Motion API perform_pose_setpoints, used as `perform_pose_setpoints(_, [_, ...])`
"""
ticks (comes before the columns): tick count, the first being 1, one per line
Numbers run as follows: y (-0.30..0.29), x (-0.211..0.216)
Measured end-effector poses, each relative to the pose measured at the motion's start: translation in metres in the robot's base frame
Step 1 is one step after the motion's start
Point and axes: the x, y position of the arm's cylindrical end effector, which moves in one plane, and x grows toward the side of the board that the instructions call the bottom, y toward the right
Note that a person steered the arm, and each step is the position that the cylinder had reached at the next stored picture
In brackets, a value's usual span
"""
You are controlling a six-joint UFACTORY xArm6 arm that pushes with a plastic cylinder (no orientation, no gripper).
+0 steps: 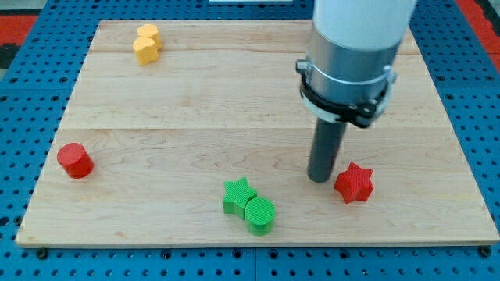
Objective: Slide the red circle diagonally to the red star
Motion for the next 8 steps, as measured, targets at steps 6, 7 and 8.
perform_pose_setpoints(6, [-0.348, 0.032])
perform_pose_setpoints(7, [-0.403, -0.006])
perform_pose_setpoints(8, [-0.315, -0.057])
